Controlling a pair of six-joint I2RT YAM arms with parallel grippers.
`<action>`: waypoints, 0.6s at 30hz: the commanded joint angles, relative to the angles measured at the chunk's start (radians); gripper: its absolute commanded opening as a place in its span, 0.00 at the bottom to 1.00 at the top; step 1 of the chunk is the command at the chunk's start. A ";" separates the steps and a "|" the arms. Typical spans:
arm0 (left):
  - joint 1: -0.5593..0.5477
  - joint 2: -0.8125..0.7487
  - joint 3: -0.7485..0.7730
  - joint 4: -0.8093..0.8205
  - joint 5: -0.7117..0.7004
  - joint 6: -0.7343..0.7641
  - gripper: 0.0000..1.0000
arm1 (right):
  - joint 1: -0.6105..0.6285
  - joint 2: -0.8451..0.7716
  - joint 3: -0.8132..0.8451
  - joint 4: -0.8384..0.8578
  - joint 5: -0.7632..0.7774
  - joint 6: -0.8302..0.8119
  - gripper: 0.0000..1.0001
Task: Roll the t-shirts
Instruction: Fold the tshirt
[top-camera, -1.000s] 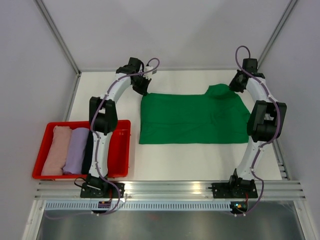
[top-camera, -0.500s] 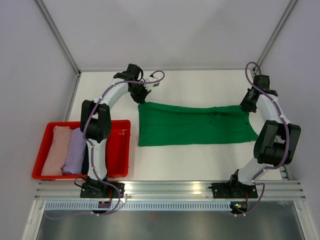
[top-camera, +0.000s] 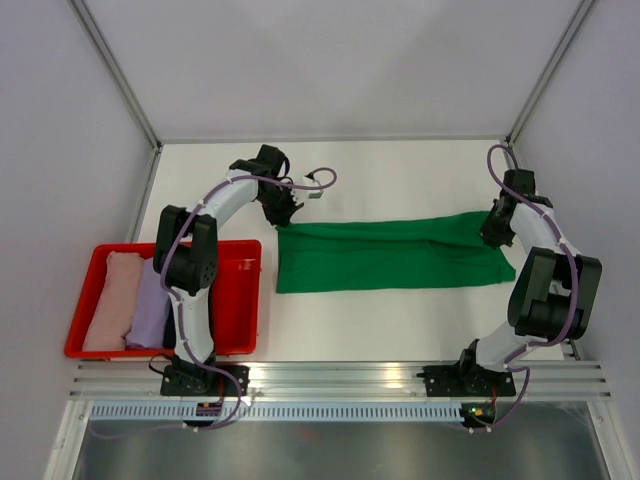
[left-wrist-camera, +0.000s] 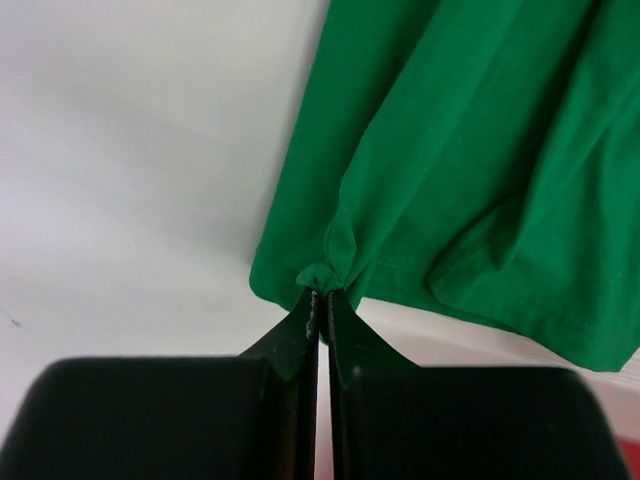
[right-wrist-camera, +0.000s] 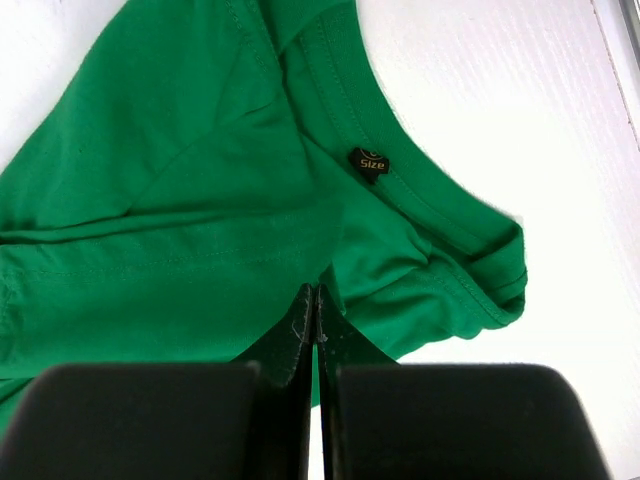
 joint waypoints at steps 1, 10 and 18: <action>-0.008 -0.069 -0.022 0.015 0.017 0.073 0.02 | -0.006 0.004 0.001 0.006 0.051 -0.010 0.00; -0.044 -0.096 -0.116 0.018 -0.026 0.111 0.02 | -0.006 0.069 0.012 0.009 0.076 -0.010 0.00; -0.045 -0.089 -0.105 0.026 -0.067 0.128 0.09 | -0.006 0.104 0.009 0.024 0.070 -0.016 0.00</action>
